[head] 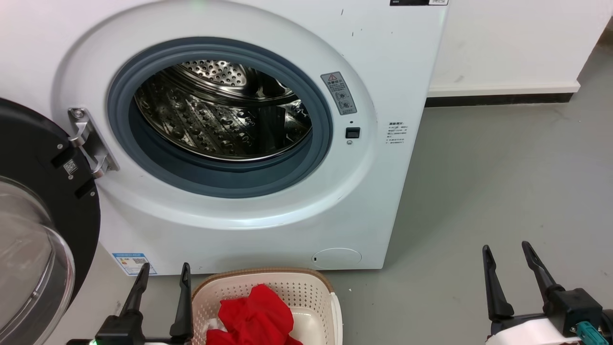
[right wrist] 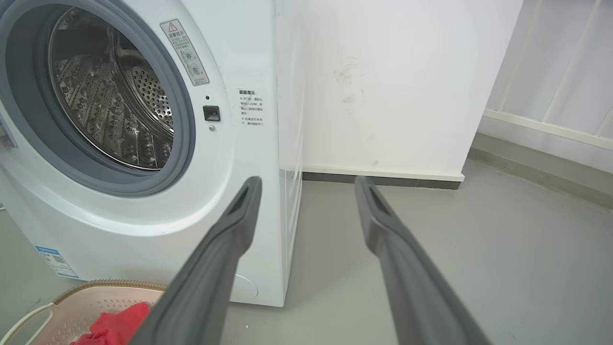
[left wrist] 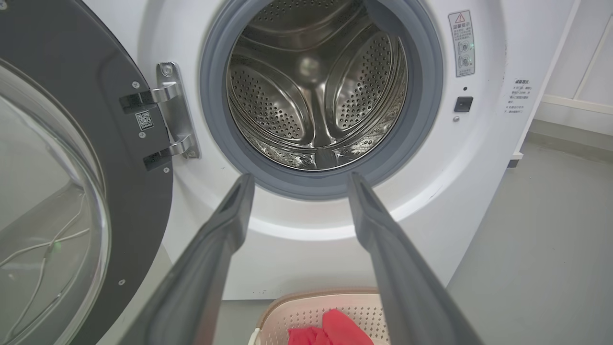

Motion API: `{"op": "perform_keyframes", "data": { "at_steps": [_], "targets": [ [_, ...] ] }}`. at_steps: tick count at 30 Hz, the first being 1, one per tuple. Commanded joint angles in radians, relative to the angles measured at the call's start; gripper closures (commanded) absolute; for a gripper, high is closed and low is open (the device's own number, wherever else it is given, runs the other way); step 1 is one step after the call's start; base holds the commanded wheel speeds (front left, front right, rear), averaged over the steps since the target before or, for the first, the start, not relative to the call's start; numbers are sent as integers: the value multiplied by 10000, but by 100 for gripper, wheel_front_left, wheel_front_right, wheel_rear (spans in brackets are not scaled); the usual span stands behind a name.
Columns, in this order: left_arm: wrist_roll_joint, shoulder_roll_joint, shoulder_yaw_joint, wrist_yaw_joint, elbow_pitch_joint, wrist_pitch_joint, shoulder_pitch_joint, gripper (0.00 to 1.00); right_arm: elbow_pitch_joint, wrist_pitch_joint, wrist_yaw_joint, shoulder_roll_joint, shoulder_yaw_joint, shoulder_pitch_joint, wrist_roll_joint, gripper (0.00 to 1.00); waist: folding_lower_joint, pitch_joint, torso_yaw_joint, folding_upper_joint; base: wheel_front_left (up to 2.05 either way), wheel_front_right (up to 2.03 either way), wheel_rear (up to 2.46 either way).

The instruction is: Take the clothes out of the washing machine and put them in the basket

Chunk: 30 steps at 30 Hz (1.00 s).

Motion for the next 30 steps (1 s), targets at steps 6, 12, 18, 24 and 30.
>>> {"op": "perform_keyframes", "data": {
  "at_steps": [6, 12, 18, 24, 30],
  "targets": [
    [195, -109, 0, -43, -36, -26, 144, 0, 33, -23, -13, 7, -4, 115, 59, 0, 1, -27, -113, 0, 0, 0, 0],
    [235, -161, 12, -63, 3, -26, 116, 0, 46, -23, -14, 7, 1, 58, 96, 0, 1, -10, -114, 0, 0, 0, 0],
    [285, -188, 28, -39, -61, -26, 126, 0, 54, -23, -13, 7, 26, 17, 114, 0, 1, -31, -100, 0, 0, 0, 0],
    [289, -214, -14, 21, -111, -26, 170, 0, 42, -23, -14, 7, 42, -1, 131, 0, 1, -25, -91, 0, 0, 0, 0],
    [270, -223, 8, 18, -113, -26, 168, 0, 74, -23, -14, 7, 56, -38, 149, 0, 1, 5, -88, 0, 0, 0, 0]
  ]
}}
